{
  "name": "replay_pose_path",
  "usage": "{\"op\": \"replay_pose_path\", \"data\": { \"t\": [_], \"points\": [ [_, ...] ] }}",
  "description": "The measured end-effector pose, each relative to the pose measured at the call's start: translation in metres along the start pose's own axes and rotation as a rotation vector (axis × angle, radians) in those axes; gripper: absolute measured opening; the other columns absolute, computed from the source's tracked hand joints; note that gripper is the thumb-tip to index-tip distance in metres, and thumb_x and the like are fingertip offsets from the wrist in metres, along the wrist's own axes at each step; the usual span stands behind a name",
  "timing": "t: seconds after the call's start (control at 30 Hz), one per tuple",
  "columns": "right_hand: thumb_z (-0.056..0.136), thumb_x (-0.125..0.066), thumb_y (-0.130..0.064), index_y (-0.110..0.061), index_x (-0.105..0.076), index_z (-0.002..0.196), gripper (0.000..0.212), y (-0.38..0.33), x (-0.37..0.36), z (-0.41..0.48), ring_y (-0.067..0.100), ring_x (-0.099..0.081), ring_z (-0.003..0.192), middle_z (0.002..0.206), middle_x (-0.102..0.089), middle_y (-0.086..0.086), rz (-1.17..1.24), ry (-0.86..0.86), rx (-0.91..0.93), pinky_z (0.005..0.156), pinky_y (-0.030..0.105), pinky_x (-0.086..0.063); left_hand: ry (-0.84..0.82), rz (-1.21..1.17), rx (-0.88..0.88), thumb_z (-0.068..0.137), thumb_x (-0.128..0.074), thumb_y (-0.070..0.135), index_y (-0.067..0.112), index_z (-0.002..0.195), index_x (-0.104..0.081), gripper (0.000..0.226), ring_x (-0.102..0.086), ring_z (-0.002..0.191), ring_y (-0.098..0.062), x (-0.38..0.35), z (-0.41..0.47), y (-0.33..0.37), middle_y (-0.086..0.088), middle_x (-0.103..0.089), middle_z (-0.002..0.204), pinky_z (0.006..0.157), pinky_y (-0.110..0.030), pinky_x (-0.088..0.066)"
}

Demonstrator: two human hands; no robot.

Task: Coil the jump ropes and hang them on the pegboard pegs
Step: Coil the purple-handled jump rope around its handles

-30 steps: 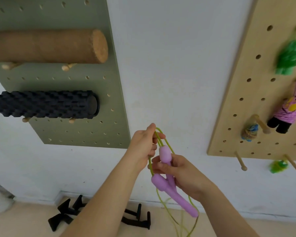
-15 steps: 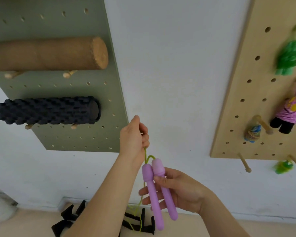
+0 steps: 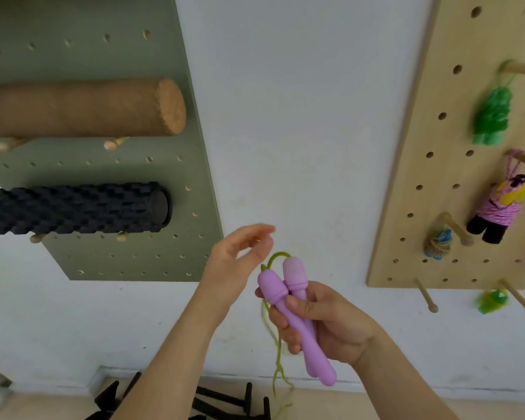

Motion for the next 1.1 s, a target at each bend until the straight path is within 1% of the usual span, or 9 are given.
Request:
{"op": "replay_pose_path", "data": {
  "t": [0.1,0.23,0.43,0.57,0.7,0.8,0.9,1.0,1.1],
  "points": [
    [0.093,-0.061,-0.018,0.002,-0.049,0.128,0.042,-0.006,0.005,-0.005,0.014,-0.058,0.06,0.083,-0.058,0.008,0.064,-0.121,0.003,0.058,0.025,-0.052,-0.3,-0.125,0.048,0.079,-0.074,0.031,0.016,0.095,-0.075,0.022,-0.062,0.088,-0.012,0.006,-0.003,-0.002,-0.004,-0.071,0.104,0.066,-0.021,-0.048],
    [0.096,-0.056,-0.018,0.0,-0.052,0.127,0.036,-0.02,0.005,-0.008,0.013,-0.062,0.064,0.086,-0.061,0.008,0.017,-0.195,0.008,0.061,0.024,-0.054,-0.461,-0.167,0.066,0.063,-0.084,0.033,0.019,0.095,-0.076,0.036,-0.061,0.102,-0.012,0.011,-0.002,-0.001,0.001,-0.066,0.115,0.074,-0.022,-0.05],
    [0.082,-0.075,-0.033,0.005,-0.053,0.121,0.059,-0.043,0.011,-0.018,0.038,-0.07,0.084,0.098,-0.069,0.024,-0.254,0.04,-0.095,0.077,0.045,-0.057,-0.271,-0.095,0.039,0.073,-0.072,0.025,0.008,0.078,-0.072,0.017,-0.065,0.084,-0.012,0.004,0.008,0.005,0.006,-0.07,0.091,0.078,-0.024,-0.052],
    [0.084,-0.073,-0.028,0.002,-0.052,0.12,0.051,-0.045,0.005,-0.023,0.043,-0.069,0.088,0.098,-0.067,0.029,-0.089,0.037,-0.079,0.078,0.052,-0.057,-0.313,-0.009,0.027,0.074,-0.066,0.029,0.009,0.087,-0.071,0.024,-0.066,0.084,-0.011,-0.003,0.01,0.016,0.002,-0.072,0.096,0.081,-0.022,-0.053],
    [0.08,-0.078,-0.018,0.0,-0.051,0.106,0.041,-0.038,0.001,-0.022,0.029,-0.067,0.071,0.082,-0.064,0.016,-0.02,0.018,-0.028,0.069,0.042,-0.057,-0.394,0.12,0.037,0.075,-0.068,0.027,0.013,0.079,-0.066,0.015,-0.065,0.079,-0.006,-0.007,0.011,0.023,-0.005,-0.068,0.103,0.068,-0.011,-0.047],
    [0.086,-0.071,-0.018,-0.005,-0.044,0.113,0.041,-0.038,0.0,-0.02,0.017,-0.058,0.062,0.075,-0.057,0.007,0.003,-0.036,0.0,0.059,0.029,-0.054,-0.388,-0.02,0.024,0.08,-0.062,0.034,0.012,0.089,-0.059,0.023,-0.061,0.08,-0.015,-0.014,0.008,0.025,-0.014,-0.065,0.1,0.072,-0.022,-0.05],
    [0.094,-0.057,-0.015,-0.004,-0.044,0.115,0.027,-0.035,-0.003,-0.017,0.015,-0.056,0.061,0.076,-0.056,0.007,-0.043,-0.083,-0.042,0.056,0.025,-0.053,-0.322,-0.075,0.026,0.087,-0.05,0.052,0.025,0.106,-0.06,0.034,-0.056,0.075,-0.019,-0.027,0.007,0.024,-0.01,-0.061,0.092,0.058,-0.032,-0.044],
    [0.094,-0.051,-0.01,-0.003,-0.047,0.113,0.021,-0.032,-0.006,-0.017,0.016,-0.055,0.06,0.075,-0.056,0.008,-0.062,0.032,-0.063,0.057,0.027,-0.053,-0.186,0.011,-0.01,0.09,-0.05,0.052,0.021,0.082,-0.075,0.04,-0.052,0.064,-0.018,-0.037,0.011,0.02,-0.014,-0.062,0.074,0.058,-0.032,-0.042],
    [0.09,-0.057,-0.011,-0.001,-0.05,0.116,0.029,-0.027,-0.001,-0.021,0.017,-0.054,0.063,0.077,-0.056,0.008,-0.119,0.128,-0.083,0.06,0.029,-0.053,0.026,0.074,-0.048,0.087,-0.066,0.035,0.015,0.054,-0.067,0.039,-0.038,0.05,-0.014,-0.036,0.015,0.012,-0.008,-0.045,0.052,0.051,-0.026,-0.035]
  ]
}}
Point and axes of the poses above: each hand's wrist, its own z-axis towards the middle knuckle, its own x-axis out of the back of the hand, y = z × x, the point moved 1 cm from there along z, towards the middle knuckle
